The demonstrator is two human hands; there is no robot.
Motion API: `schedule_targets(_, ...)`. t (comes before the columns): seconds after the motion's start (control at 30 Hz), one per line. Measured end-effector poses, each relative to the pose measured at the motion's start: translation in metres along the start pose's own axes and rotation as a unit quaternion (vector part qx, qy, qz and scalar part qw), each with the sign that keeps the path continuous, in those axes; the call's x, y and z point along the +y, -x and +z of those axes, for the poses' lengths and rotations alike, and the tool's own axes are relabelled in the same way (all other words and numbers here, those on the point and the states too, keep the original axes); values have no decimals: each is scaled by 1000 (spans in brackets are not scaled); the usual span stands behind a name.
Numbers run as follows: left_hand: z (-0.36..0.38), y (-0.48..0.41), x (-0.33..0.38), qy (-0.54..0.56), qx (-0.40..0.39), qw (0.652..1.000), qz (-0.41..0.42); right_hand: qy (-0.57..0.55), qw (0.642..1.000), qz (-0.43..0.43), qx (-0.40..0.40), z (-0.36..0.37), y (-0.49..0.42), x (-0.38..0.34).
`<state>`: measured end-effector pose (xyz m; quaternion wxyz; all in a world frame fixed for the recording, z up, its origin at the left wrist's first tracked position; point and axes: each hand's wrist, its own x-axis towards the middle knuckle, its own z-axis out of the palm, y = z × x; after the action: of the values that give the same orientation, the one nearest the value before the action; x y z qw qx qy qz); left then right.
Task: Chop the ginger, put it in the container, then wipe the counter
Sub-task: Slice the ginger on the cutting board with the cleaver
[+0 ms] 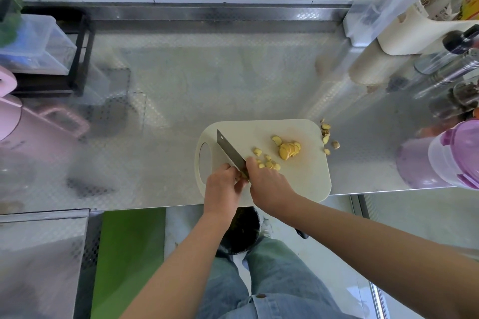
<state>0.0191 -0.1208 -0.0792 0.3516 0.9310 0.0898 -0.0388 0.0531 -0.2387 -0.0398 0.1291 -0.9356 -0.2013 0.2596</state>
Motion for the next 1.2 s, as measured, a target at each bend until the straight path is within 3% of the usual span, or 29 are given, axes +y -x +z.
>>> schedule_targets(0.57, -5, -3, -10, 24, -14, 999, -37, 28, 999, -12, 20, -1, 16, 10)
schedule_targets(1.2, -3, 1, -7, -20, -22, 1000, 4, 2, 1000, 1, 9, 7, -16, -4)
